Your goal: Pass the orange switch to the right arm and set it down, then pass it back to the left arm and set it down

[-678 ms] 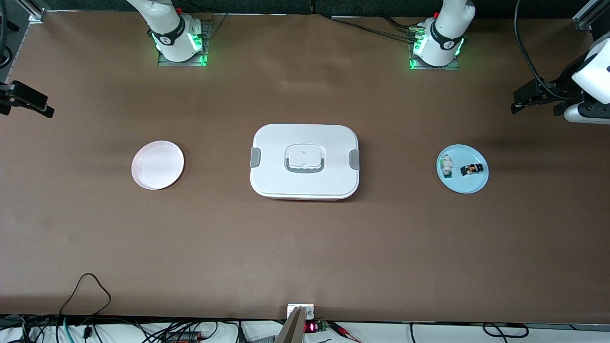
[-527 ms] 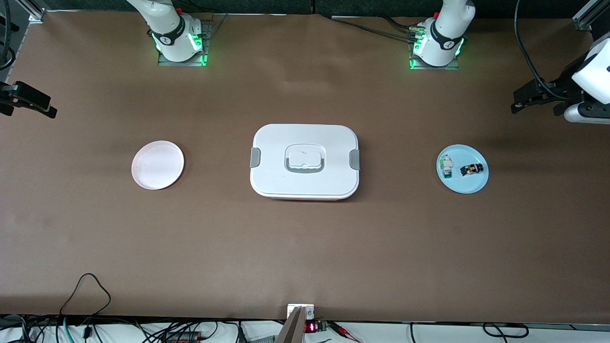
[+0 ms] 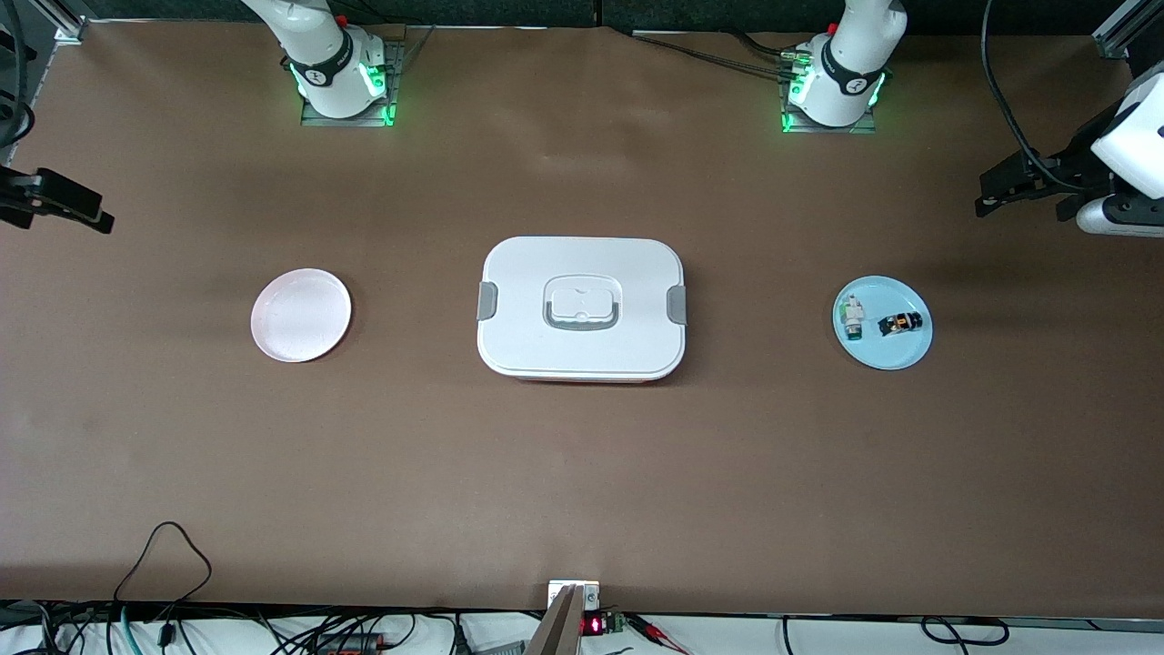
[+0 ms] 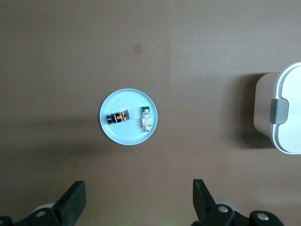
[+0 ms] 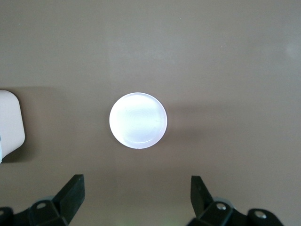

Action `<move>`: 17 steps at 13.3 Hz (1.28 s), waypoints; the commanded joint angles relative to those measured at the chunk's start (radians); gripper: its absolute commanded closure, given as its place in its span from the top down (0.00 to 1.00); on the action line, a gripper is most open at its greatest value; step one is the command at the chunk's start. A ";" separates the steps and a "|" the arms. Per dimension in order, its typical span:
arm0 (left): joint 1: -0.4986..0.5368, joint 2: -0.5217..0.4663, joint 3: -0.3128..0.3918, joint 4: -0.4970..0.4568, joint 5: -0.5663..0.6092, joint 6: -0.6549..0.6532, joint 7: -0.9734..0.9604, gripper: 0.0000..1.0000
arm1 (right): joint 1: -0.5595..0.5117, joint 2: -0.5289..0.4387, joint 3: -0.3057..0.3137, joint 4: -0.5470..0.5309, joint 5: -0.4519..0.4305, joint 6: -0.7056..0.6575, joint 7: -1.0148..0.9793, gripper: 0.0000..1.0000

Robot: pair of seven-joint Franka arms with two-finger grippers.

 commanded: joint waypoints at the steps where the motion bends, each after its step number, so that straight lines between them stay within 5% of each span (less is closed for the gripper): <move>1: 0.006 -0.008 0.000 -0.004 -0.002 -0.004 0.013 1.00 | 0.004 0.007 0.009 0.002 0.017 -0.009 -0.005 1.00; 17: 0.033 -0.003 0.000 -0.010 -0.002 -0.008 0.018 1.00 | 0.000 -0.007 0.006 0.008 0.038 -0.012 -0.013 1.00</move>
